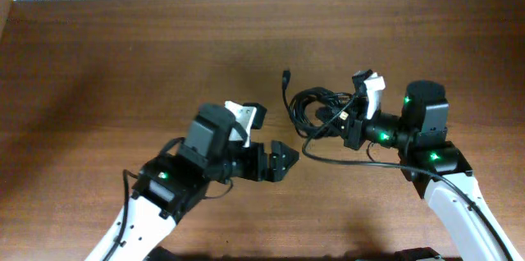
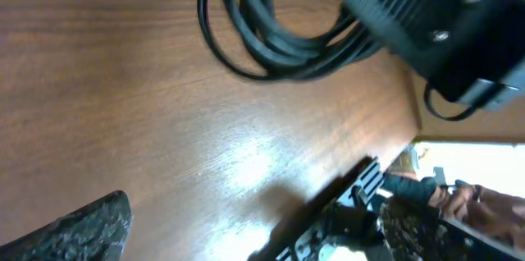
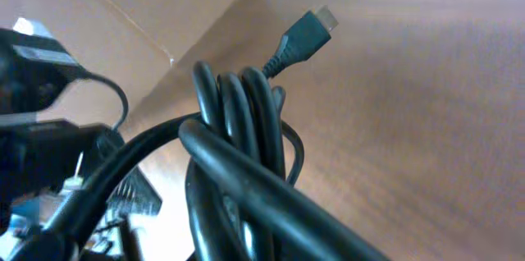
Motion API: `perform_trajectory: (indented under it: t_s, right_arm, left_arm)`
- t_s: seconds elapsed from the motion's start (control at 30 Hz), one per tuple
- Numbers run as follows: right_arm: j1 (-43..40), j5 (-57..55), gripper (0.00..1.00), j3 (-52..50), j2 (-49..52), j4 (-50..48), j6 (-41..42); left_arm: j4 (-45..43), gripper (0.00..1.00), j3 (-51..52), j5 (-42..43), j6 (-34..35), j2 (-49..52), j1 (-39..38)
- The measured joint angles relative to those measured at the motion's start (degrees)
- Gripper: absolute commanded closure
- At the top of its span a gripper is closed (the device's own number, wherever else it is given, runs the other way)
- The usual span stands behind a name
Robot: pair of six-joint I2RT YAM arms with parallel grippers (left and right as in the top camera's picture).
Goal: Untangle cables
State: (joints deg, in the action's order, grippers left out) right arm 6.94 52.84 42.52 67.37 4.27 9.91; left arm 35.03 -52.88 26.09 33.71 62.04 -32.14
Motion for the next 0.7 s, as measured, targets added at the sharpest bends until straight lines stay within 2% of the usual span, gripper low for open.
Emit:
perform_trajectory:
  t_s: [0.17, 0.33, 0.47, 0.53, 0.7]
  right_arm:
    - [0.37, 0.28, 0.96, 0.00, -0.04, -1.99, -2.58]
    - [1.38, 0.46, 0.96, 0.00, -0.04, -1.95, -2.93]
    - [1.36, 0.46, 0.96, 0.00, -0.07, -1.55, -3.93]
    - [1.36, 0.44, 0.96, 0.00, -0.07, -1.14, -4.22]
    - [1.36, 0.44, 0.96, 0.00, -0.07, 0.11, -5.62]
  left_arm:
    - [-4.83, 0.01, 0.00, -8.92, 9.92, 1.84, -5.86]
    - [-7.65, 0.01, 0.00, -11.96, 17.90, 6.99, -7.67]
    - [-12.24, 0.09, 0.00, -12.90, 24.76, 10.97, -7.67]
    - [-14.38, 0.02, 0.00, -13.07, 26.67, 12.09, -7.67]
    - [-16.70, 0.01, 0.00, -13.99, 28.48, 12.50, -7.67]
